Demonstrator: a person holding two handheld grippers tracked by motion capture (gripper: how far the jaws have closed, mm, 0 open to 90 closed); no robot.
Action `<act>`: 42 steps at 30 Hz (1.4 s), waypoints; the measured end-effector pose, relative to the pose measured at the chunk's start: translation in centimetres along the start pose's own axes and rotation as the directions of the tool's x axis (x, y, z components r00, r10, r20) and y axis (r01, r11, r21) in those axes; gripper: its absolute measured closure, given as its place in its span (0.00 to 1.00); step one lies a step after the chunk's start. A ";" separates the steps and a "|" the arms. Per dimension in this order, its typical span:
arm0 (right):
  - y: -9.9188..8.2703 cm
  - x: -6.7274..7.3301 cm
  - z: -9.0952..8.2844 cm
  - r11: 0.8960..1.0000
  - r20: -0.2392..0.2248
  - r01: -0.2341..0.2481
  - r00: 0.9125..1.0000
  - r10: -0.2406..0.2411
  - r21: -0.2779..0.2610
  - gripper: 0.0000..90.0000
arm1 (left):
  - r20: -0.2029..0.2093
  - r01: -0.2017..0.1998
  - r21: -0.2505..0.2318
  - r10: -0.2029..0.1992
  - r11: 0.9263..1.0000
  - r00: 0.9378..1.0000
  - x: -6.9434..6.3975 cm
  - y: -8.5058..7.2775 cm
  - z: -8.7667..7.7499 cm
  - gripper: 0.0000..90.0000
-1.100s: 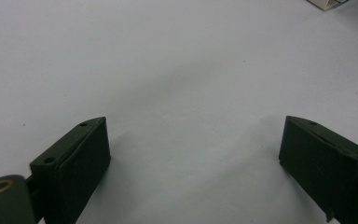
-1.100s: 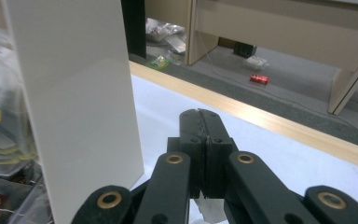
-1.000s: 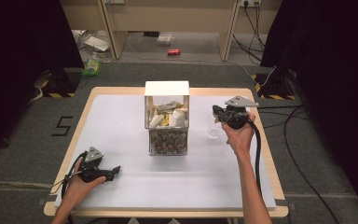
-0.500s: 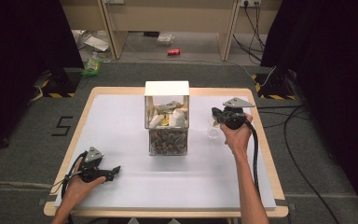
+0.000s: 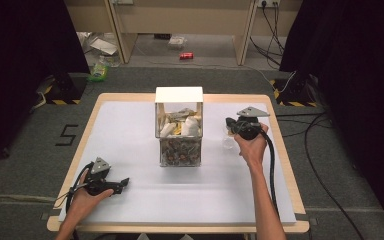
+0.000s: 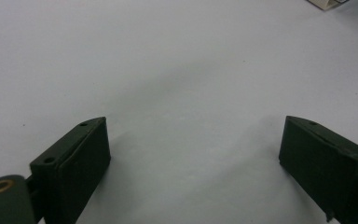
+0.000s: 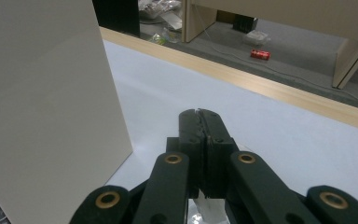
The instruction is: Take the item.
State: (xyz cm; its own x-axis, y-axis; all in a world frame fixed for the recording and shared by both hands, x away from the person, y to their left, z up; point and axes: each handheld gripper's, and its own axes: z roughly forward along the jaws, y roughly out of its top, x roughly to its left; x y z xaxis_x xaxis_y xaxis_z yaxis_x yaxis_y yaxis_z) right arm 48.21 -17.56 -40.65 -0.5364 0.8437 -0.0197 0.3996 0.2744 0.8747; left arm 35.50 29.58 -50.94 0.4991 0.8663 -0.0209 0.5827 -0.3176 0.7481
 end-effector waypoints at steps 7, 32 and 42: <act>-0.1 0.0 0.3 1.000 0.012 0.004 1.000 -0.004 0.013 0.95 | 0.000 0.000 0.000 0.000 1.000 1.000 0.0 0.0 0.0 0.09; 0.5 0.6 -2.6 0.998 0.037 -0.034 0.999 0.036 -0.055 0.50 | 0.000 -0.001 0.000 0.001 1.000 1.000 0.0 0.0 0.0 0.09; -0.8 1.5 -3.9 0.995 0.056 -0.040 0.997 0.045 -0.093 0.41 | -0.001 -0.001 0.001 0.001 1.000 1.000 0.0 0.0 0.0 0.09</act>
State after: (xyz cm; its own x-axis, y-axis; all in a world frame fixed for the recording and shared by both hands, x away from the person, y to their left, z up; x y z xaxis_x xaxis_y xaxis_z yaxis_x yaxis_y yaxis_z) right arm 44.19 -18.34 -39.43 -0.4757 0.8796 -0.0073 0.3495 0.1966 0.9161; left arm 35.51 29.57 -50.94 0.4990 0.8664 -0.0195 0.5825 -0.3187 0.7477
